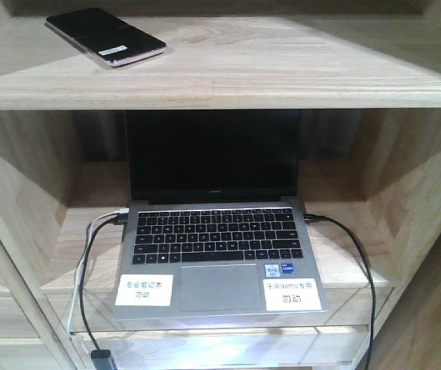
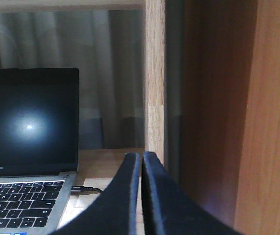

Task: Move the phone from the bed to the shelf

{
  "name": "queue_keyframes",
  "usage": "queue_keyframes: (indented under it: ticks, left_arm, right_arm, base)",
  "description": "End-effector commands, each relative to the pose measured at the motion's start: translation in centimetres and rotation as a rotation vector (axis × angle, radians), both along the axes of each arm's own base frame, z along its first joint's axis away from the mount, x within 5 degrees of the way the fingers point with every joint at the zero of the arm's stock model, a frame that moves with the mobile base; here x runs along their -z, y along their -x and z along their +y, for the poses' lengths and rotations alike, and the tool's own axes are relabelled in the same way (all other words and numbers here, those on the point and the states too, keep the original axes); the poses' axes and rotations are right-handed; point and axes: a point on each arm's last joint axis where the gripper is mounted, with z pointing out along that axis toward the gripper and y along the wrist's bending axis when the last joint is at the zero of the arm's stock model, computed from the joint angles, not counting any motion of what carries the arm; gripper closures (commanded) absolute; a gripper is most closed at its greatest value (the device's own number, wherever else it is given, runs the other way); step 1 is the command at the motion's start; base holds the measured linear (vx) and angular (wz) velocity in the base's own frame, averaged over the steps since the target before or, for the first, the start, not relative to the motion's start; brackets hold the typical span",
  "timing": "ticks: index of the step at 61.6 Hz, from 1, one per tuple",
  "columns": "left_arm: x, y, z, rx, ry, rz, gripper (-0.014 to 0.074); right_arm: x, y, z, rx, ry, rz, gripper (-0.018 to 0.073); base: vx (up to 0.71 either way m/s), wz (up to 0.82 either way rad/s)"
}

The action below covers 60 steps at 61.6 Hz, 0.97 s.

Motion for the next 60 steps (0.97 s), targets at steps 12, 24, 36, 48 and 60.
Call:
queue_keyframes:
  ticks: [12, 24, 36, 48, 60]
  left_arm:
    - [-1.53, 0.2, -0.03, 0.005, 0.013, -0.104, 0.0595]
    - [-1.53, 0.2, -0.03, 0.005, 0.013, -0.104, 0.0595]
    - [-1.53, 0.2, -0.03, 0.005, 0.013, -0.104, 0.0595]
    - [-1.53, 0.2, -0.03, 0.005, 0.013, -0.104, 0.0595]
    - [-1.53, 0.2, -0.03, 0.005, 0.013, -0.104, 0.0595]
  right_arm:
    - [-0.44, 0.11, 0.0, 0.001, 0.015, -0.081, 0.0564]
    - [-0.44, 0.11, 0.0, 0.001, 0.015, -0.081, 0.0564]
    - [-0.44, 0.11, 0.0, 0.001, 0.015, -0.081, 0.0564]
    - [-0.44, 0.11, 0.0, 0.001, 0.015, -0.081, 0.0564]
    - [-0.44, 0.11, 0.0, 0.001, 0.015, -0.081, 0.0564]
  base:
    - [0.0, 0.0]
    - [0.0, 0.0]
    - [0.0, 0.0]
    - [0.0, 0.0]
    - [0.0, 0.0]
